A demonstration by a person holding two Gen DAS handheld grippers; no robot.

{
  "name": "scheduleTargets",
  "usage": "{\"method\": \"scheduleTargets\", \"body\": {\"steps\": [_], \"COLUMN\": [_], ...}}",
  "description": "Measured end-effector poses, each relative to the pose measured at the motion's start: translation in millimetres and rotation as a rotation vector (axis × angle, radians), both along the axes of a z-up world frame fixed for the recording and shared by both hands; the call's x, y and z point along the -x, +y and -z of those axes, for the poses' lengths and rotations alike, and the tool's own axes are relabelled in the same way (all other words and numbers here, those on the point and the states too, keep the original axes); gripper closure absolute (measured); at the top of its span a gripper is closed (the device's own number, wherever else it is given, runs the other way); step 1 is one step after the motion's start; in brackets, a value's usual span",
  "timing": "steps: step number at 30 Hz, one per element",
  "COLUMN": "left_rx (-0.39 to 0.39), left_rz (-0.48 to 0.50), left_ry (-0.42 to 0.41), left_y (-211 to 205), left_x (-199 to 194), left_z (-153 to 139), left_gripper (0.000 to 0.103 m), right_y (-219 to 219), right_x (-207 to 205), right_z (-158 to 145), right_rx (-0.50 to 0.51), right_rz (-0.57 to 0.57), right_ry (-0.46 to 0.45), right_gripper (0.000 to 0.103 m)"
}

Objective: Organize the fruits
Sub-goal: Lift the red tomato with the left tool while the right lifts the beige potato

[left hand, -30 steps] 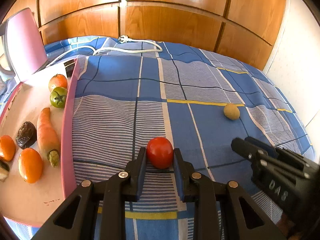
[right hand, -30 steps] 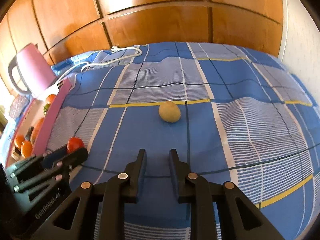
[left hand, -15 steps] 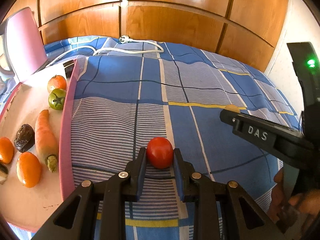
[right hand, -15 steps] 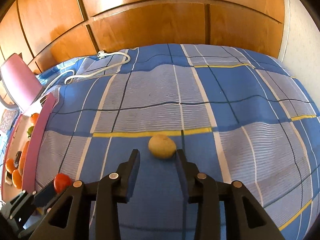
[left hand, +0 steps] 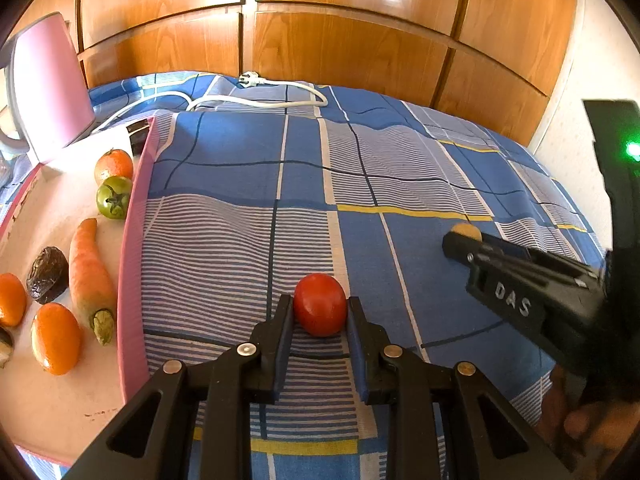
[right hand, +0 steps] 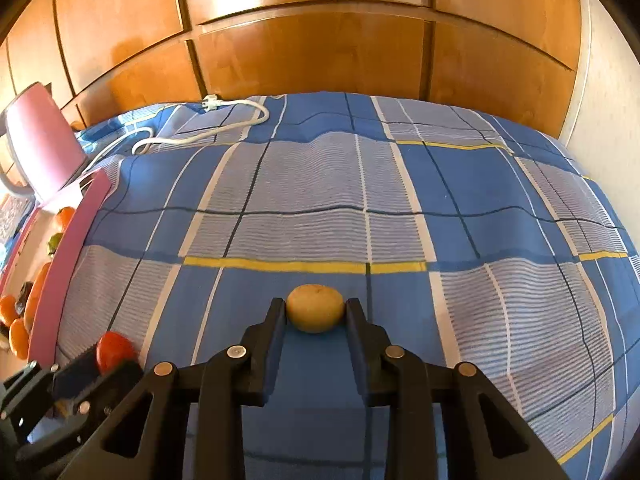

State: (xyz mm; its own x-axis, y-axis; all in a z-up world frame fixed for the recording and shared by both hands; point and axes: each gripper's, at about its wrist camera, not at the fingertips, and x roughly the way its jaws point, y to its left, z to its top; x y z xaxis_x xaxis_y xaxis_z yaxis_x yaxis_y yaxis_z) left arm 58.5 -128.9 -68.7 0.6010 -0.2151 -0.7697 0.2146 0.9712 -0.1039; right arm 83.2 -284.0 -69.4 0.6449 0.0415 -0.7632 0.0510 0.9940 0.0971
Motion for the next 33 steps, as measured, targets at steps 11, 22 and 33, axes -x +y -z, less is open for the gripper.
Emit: {"method": "scheduleTargets", "body": {"steps": [11, 22, 33], "left_rx": [-0.012, -0.011, 0.002], "left_rz": [-0.003, -0.011, -0.007], "left_ry": [0.007, 0.011, -0.019], "left_y": [1.6, 11.2, 17.4], "left_x": [5.9, 13.7, 24.4], "left_z": [-2.4, -7.2, -18.1], "left_gripper": [0.077, 0.077, 0.077], "right_y": [7.2, 10.4, 14.6], "right_x": [31.4, 44.9, 61.0], "right_z": [-0.1, 1.0, -0.6], "right_rx": [-0.023, -0.012, -0.006], "right_rz": [-0.02, -0.019, -0.013], "right_ry": [0.006, 0.016, 0.002], "right_gripper": [0.073, 0.073, 0.073]}}
